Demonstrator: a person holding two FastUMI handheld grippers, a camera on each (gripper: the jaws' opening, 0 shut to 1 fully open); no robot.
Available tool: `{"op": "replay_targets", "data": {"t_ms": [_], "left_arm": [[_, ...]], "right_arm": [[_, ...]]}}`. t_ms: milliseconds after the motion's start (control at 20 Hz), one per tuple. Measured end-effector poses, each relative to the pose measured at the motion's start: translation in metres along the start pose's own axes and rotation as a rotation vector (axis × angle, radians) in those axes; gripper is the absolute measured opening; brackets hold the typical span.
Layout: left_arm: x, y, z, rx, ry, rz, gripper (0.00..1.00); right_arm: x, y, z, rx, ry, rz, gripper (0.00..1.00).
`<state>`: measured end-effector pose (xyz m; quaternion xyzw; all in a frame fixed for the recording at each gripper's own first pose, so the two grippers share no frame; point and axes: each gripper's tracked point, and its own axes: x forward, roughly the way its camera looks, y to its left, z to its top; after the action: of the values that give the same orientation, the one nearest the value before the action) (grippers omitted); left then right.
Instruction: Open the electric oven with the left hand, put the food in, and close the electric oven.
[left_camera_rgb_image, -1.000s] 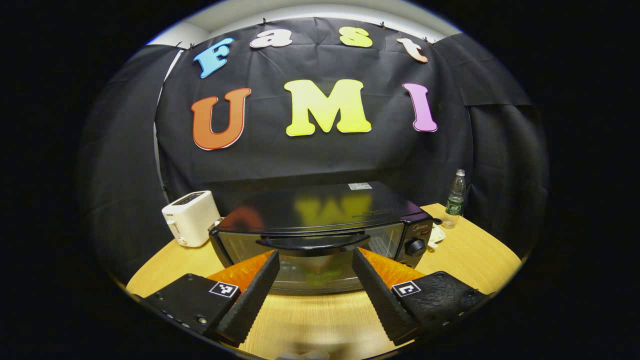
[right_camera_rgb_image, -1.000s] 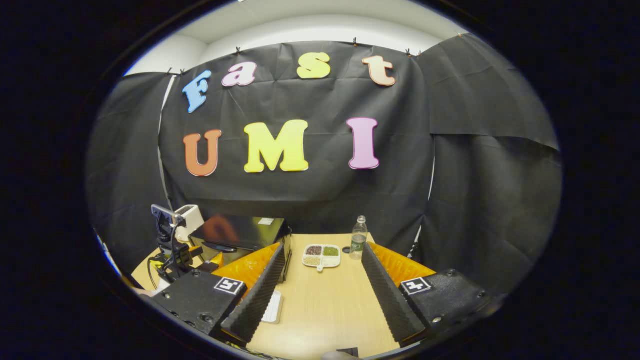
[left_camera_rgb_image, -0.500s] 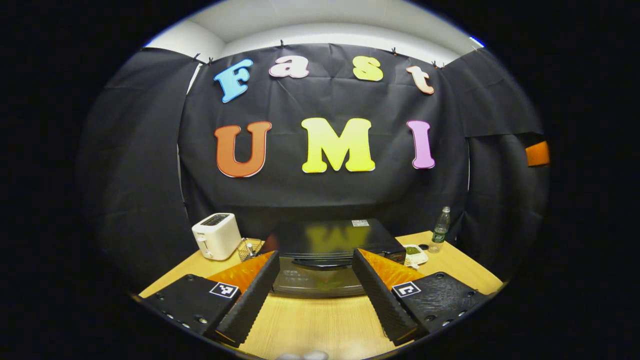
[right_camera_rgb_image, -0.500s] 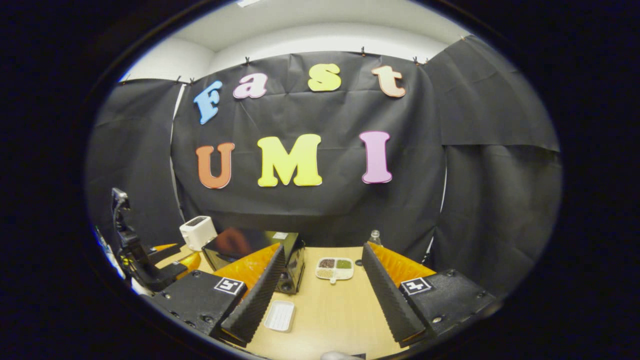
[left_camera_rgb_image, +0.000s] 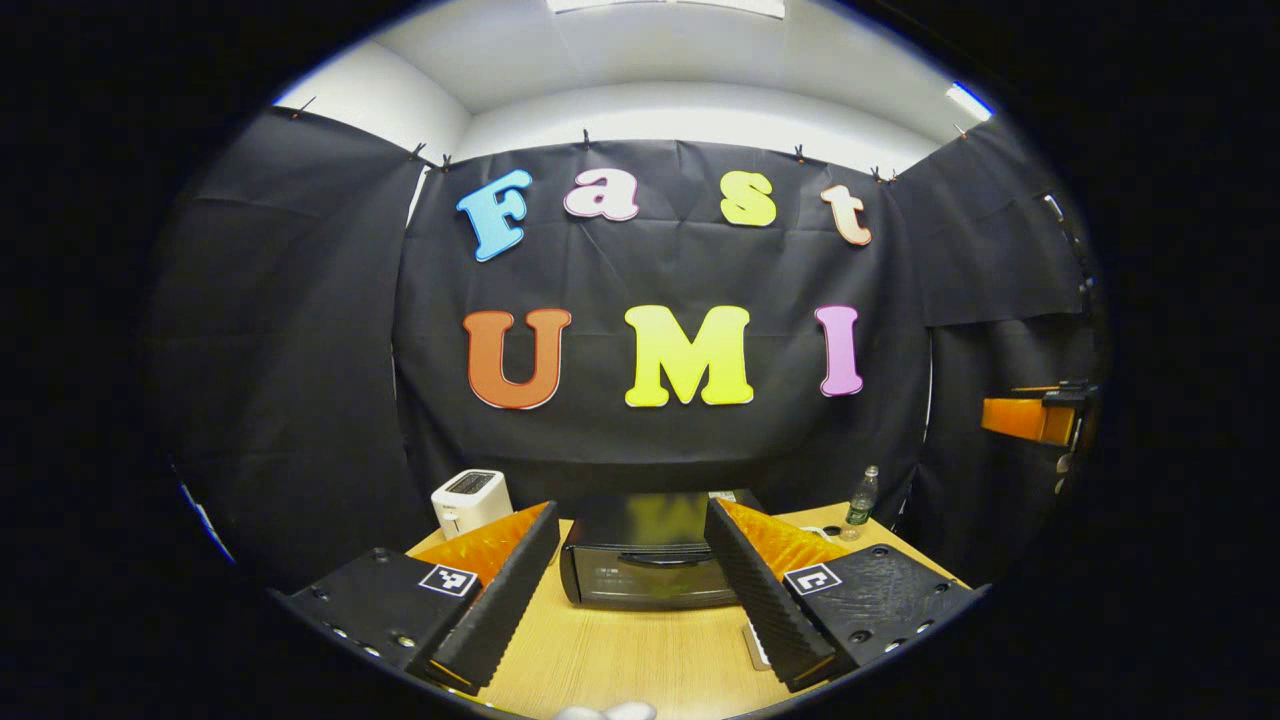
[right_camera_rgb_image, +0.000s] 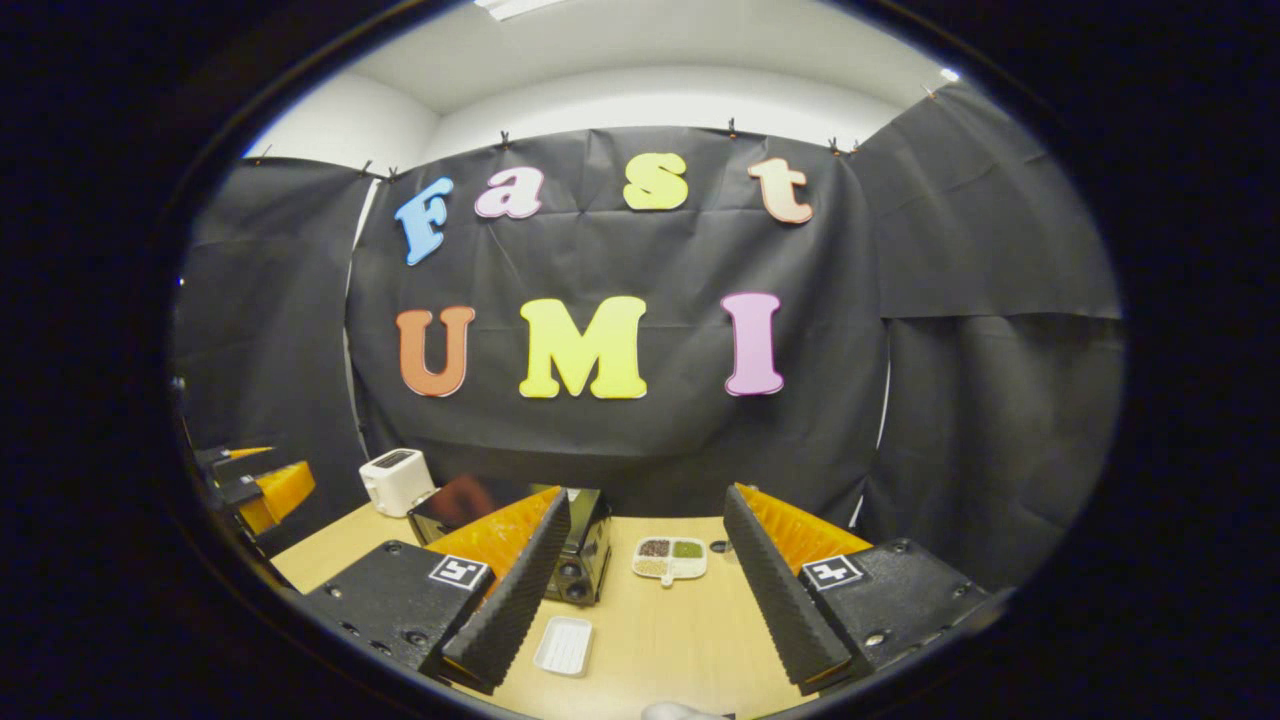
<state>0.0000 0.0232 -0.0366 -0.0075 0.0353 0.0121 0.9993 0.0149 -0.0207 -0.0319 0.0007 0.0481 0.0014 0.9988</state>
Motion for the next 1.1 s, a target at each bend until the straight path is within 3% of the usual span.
{"op": "replay_targets", "data": {"t_ms": [450, 1100], "left_arm": [[-0.015, -0.001, 0.034, 0.006, -0.049, -0.033, 0.95], [-0.019, 0.003, 0.045, -0.018, -0.053, -0.045, 0.95]], "right_arm": [[-0.014, 0.006, 0.009, 0.026, -0.029, -0.032, 0.99], [-0.034, 0.016, 0.018, 0.009, -0.056, -0.044, 0.96]]}}
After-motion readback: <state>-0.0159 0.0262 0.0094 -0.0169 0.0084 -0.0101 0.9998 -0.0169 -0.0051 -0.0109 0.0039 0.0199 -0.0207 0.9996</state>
